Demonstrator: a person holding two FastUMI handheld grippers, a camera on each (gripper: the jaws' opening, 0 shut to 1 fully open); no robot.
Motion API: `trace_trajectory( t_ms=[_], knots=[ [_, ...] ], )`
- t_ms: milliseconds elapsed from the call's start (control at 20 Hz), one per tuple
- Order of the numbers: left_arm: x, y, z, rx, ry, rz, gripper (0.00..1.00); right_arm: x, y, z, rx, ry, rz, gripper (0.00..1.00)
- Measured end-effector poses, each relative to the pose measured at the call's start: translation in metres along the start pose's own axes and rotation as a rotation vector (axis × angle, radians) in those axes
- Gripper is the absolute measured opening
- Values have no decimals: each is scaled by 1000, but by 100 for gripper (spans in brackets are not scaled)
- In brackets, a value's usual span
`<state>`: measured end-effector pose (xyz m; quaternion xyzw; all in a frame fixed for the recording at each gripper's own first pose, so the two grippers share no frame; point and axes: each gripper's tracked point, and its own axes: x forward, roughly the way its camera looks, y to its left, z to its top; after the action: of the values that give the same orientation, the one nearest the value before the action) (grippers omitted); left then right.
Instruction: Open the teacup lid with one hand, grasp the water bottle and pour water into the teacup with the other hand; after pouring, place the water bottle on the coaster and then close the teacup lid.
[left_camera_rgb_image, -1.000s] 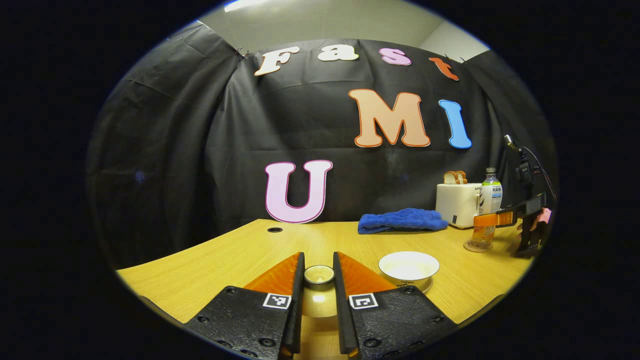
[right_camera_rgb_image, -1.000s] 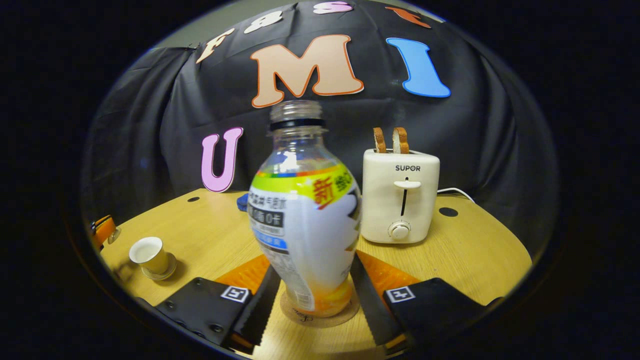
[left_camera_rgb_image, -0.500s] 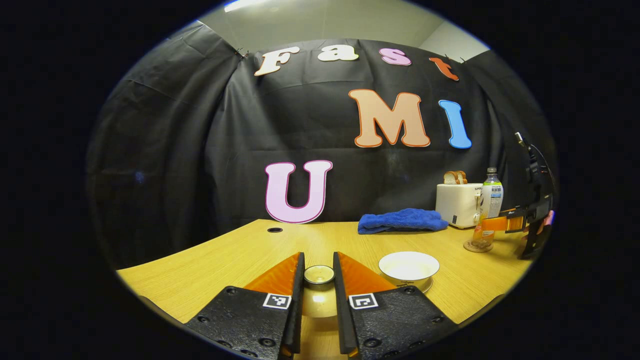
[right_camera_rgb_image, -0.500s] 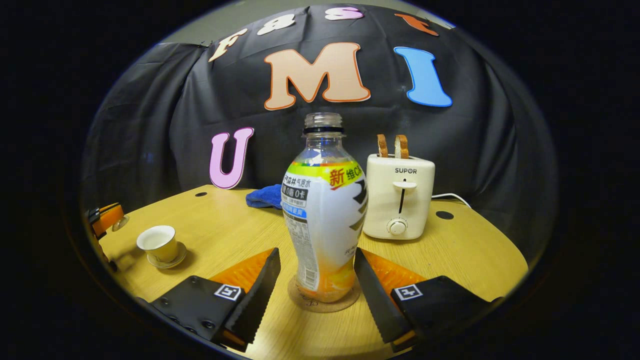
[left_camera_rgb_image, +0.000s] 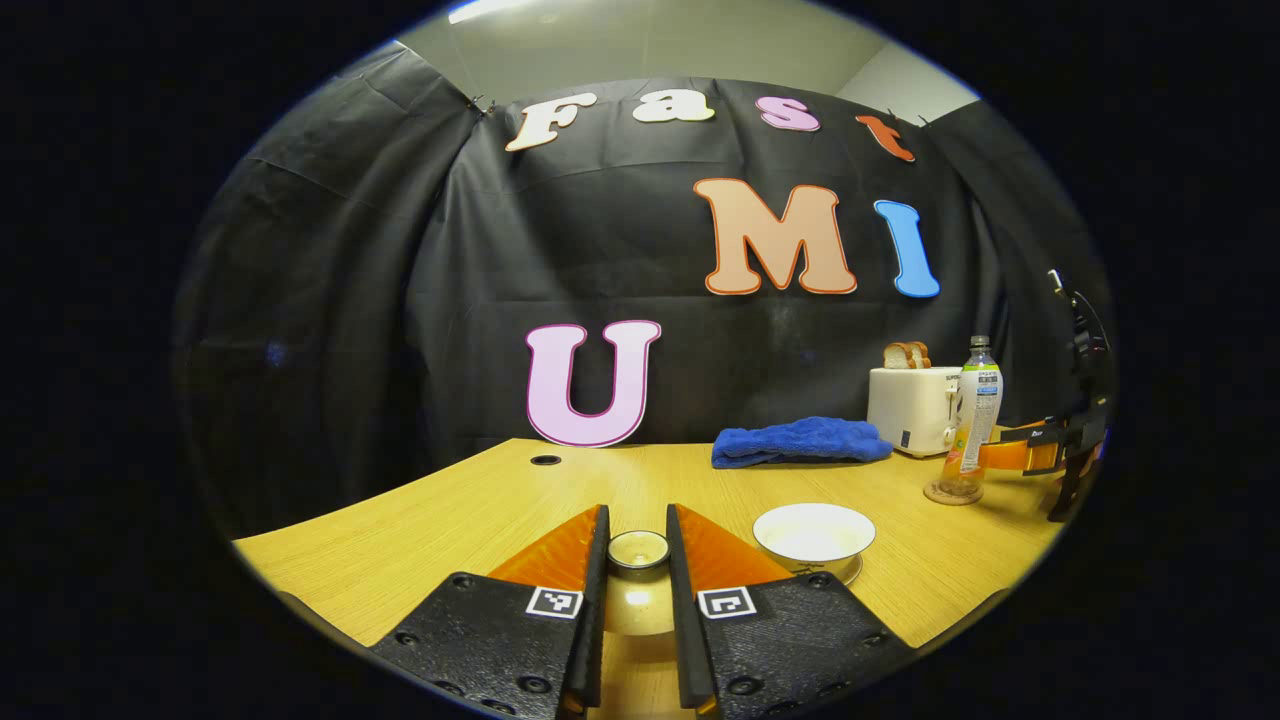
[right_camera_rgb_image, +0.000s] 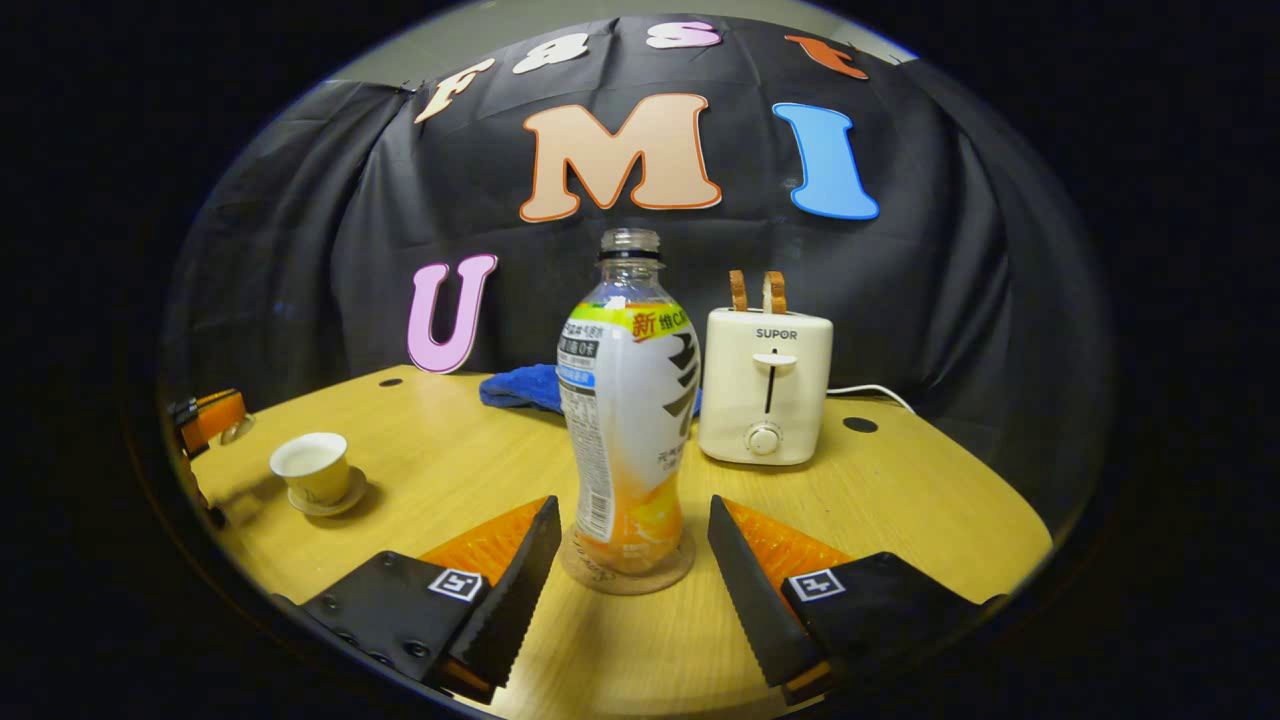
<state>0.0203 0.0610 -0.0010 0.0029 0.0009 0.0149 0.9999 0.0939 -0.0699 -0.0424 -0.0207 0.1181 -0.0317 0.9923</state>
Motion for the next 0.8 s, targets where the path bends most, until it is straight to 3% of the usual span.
trace_trajectory(
  t_ms=[250,300,550,800],
  knots=[
    [8,-16,-1,-4,4,-50,27,-20,-9,9,25,-74,-40,92],
    [11,-20,0,-3,4,-67,28,-17,-8,6,28,-92,-41,97],
    [21,-41,0,-4,0,-144,27,-41,-12,18,36,-170,-39,92],
    [33,-78,-1,-6,-1,-274,27,-68,-20,24,46,-243,-70,92]
  ],
)
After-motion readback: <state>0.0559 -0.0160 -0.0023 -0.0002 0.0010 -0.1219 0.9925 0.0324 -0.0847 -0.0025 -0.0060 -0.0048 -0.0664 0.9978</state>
